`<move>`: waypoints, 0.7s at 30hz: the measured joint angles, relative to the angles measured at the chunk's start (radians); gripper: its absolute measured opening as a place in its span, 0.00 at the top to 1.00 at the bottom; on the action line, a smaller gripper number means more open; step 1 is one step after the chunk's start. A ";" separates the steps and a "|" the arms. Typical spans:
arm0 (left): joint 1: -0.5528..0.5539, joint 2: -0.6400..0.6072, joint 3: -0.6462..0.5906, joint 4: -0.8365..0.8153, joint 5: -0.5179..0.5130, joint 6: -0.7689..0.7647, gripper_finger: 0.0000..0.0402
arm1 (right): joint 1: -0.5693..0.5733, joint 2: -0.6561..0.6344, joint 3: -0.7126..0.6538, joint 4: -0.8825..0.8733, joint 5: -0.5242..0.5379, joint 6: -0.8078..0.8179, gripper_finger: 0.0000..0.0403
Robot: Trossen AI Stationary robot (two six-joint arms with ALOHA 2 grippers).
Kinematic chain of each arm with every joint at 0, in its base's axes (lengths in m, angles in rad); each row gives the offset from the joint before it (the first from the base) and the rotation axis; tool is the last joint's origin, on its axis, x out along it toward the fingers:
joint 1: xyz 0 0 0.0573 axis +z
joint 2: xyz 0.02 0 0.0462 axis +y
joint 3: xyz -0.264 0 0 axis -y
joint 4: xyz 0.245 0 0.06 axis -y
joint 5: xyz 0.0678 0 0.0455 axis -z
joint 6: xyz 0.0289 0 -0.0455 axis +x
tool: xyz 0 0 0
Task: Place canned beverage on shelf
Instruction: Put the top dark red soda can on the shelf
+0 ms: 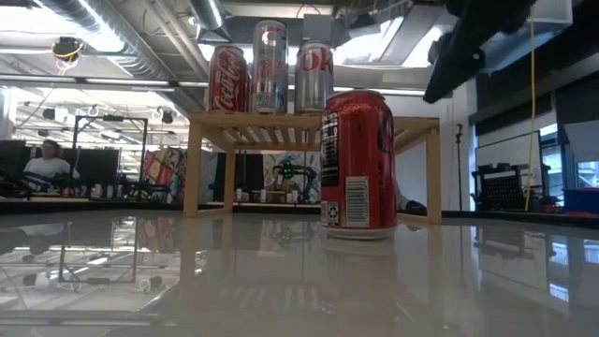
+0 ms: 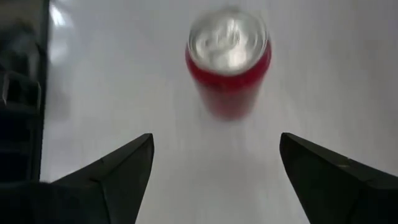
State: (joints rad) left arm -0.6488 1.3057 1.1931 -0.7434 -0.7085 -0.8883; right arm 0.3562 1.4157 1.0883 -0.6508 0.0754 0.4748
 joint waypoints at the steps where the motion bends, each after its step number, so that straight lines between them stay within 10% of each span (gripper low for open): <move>1: 0.012 0.021 0.000 0.016 0.001 -0.001 0.13 | 0.007 -0.034 -0.067 0.093 0.028 0.000 0.17; 10: 0.132 0.262 0.000 0.182 0.069 -0.077 0.13 | 0.010 -0.096 -0.456 0.607 0.048 0.018 0.17; 21: 0.200 0.556 0.000 0.535 0.209 -0.140 0.13 | -0.058 0.031 -0.541 0.811 0.288 -0.041 0.17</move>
State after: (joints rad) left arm -0.4491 1.8616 1.1927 -0.2086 -0.4994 -1.0279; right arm 0.2977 1.4464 0.5476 0.1600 0.3637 0.4339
